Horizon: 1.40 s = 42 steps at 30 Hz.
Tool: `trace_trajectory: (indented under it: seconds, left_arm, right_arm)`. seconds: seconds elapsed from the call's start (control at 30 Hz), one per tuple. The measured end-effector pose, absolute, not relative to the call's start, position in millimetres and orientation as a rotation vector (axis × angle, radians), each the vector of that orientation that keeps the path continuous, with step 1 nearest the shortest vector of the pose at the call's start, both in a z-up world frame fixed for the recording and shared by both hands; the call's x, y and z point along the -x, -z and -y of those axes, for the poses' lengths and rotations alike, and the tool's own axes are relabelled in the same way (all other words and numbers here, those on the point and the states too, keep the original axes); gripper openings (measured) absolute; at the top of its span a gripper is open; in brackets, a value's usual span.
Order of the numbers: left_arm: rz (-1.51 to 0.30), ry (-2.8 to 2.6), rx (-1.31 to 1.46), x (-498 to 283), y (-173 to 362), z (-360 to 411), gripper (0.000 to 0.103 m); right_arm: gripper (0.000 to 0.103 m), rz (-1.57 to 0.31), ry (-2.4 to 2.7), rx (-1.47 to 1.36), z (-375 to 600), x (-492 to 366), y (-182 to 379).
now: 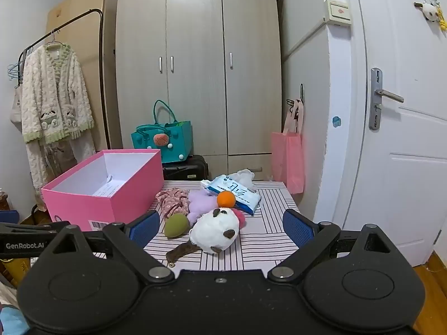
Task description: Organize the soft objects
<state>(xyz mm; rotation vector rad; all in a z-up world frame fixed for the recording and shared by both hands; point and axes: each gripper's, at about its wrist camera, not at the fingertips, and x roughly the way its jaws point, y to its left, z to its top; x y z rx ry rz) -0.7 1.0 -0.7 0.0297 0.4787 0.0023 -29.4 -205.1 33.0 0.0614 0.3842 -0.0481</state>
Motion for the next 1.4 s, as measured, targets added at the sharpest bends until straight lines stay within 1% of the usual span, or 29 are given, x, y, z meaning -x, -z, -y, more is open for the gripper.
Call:
trace_trajectory:
  seconds: [0.17, 0.37, 0.57, 0.8, 1.0, 1.4]
  left_arm:
    - [-0.475, -0.006, -0.027, 2, 3, -5, 0.103]
    - [-0.467, -0.017, 0.005, 4, 4, 0, 0.103]
    - [-0.384, 0.019, 0.044, 12, 16, -9, 0.103]
    - [-0.458, 0.007, -0.011, 4, 25, -8, 0.103]
    - [-0.499, -0.008, -0.006, 0, 32, -14, 0.103]
    - [-0.472, -0.023, -0.005, 8, 29, -18, 0.103]
  right_arm:
    - [0.098, -0.385, 0.047, -0.060, 204, 31, -32]
    - [0.101, -0.374, 0.054, -0.072, 207, 35, -29]
    - [0.103, -0.333, 0.058, -0.084, 210, 34, -20]
    - [0.103, -0.376, 0.038, -0.064, 205, 28, -12]
    - [0.103, -0.396, 0.036, -0.059, 208, 29, -10]
    - [0.103, -0.408, 0.022, -0.041, 206, 31, -4]
